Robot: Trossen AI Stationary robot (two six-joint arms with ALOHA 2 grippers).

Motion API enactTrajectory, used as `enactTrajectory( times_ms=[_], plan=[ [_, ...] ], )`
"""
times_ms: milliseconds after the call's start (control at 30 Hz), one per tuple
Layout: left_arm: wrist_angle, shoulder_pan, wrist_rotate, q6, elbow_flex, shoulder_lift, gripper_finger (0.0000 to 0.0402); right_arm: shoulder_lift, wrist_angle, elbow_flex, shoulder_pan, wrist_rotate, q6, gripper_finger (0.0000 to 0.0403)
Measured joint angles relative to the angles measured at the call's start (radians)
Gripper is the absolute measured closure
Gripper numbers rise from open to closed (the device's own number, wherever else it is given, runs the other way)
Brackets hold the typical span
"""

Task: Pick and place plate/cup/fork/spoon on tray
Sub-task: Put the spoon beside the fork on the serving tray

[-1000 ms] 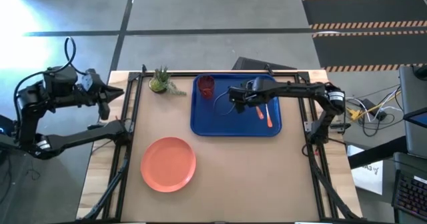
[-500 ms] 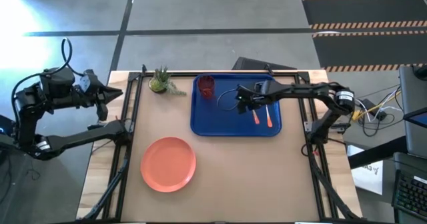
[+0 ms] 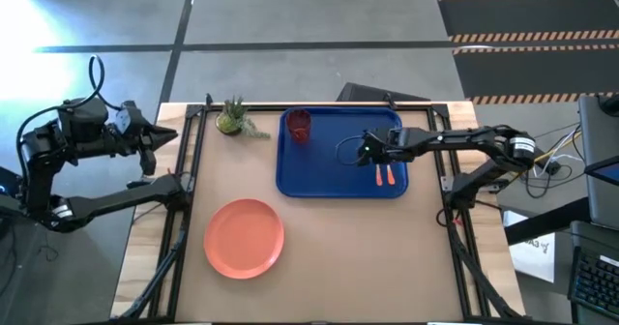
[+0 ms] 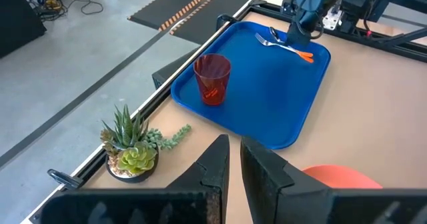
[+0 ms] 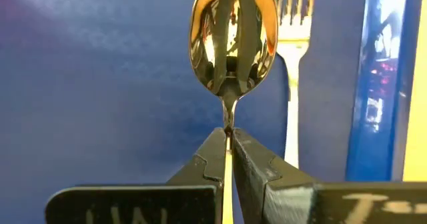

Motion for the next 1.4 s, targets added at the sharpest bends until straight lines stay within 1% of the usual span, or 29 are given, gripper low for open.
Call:
enactTrajectory(
  times_ms=[200,367,533,967,1400],
  plan=[
    [0.001,0.0,-0.004,0.0,0.0,0.001,0.0382,-0.016,0.081,-0.053,0.0,-0.003,0.019,0.0394],
    [0.001,0.0,-0.005,0.0,0.0,0.001,0.0382,0.006,0.106,-0.058,0.0,-0.003,0.002,0.0394],
    [0.001,0.0,-0.004,0.0,0.0,0.001,0.0382,0.036,0.154,-0.058,0.0,-0.029,-0.03,0.0394],
    [0.001,0.0,-0.003,0.0,0.0,0.001,0.0382,0.101,0.157,-0.059,0.0,-0.038,-0.033,0.0394],
    [0.001,0.0,0.002,0.0,0.0,0.001,0.0382,0.103,0.169,-0.059,0.0,-0.038,-0.034,0.0394]
  ],
)
